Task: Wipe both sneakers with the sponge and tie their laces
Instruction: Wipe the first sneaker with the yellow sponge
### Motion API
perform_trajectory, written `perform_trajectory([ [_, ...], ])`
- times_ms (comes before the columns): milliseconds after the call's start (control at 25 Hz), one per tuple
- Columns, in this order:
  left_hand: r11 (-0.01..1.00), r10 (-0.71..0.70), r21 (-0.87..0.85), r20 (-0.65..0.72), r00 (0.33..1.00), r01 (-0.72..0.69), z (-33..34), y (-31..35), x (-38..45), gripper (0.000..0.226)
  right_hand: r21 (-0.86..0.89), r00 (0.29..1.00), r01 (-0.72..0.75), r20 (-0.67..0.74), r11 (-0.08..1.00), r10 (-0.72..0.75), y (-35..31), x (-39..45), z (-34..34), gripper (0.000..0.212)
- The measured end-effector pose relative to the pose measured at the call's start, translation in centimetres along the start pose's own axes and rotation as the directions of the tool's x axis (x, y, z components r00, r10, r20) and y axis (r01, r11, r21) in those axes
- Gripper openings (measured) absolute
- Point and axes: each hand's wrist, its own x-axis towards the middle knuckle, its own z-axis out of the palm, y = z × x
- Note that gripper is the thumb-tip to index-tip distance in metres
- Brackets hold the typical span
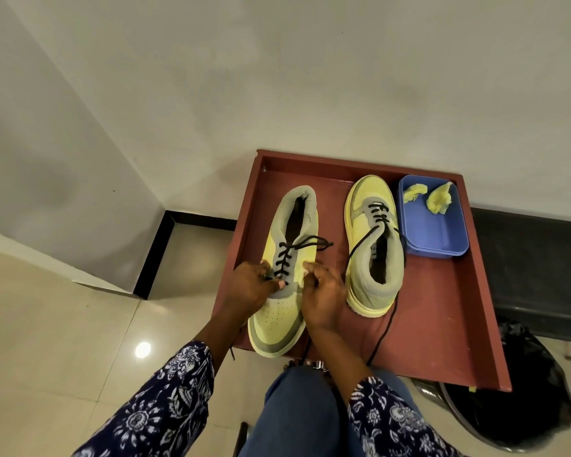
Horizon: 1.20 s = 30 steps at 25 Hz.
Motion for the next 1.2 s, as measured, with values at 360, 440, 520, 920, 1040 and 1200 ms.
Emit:
perform_trajectory([
  [360, 0.999, 0.025, 0.028, -0.024, 0.999, -0.024, 0.2, -0.6, 0.3, 0.021, 0.034, 1.000, 0.023, -0.002, 0.999, -0.022, -1.0, 2.7, 0.2, 0.026],
  [440, 0.998, 0.032, 0.057, -0.026, 0.999, -0.030, 0.3, -0.5, 0.3, 0.018, -0.008, 0.982, 0.184, 0.039, 0.983, -0.183, 0.1, 0.3, 0.6, 0.033],
  [520, 0.995, 0.042, 0.094, -0.040, 0.998, -0.038, 0.5, -0.4, 0.5, 0.015, -0.058, 0.954, 0.297, 0.055, 0.953, -0.294, 1.6, -1.6, 1.0, 0.034],
  [920, 0.991, 0.038, 0.128, -0.050, 0.998, -0.032, 0.9, -0.6, 0.8, 0.028, 0.038, 0.982, -0.189, -0.006, 0.981, 0.190, -0.2, 1.7, 0.0, 0.027],
  [1040, 0.978, 0.045, 0.205, -0.037, 0.998, -0.036, 0.8, -0.9, 1.0, 0.027, 0.042, 0.971, -0.238, 0.001, 0.970, 0.238, -1.9, 4.4, -0.1, 0.026],
  [1200, 0.977, 0.075, 0.203, -0.027, 0.997, -0.068, 0.7, -0.9, 1.0, 0.023, -0.036, 0.998, -0.039, 0.041, 0.999, 0.041, -1.7, 2.8, 0.4, 0.027],
])
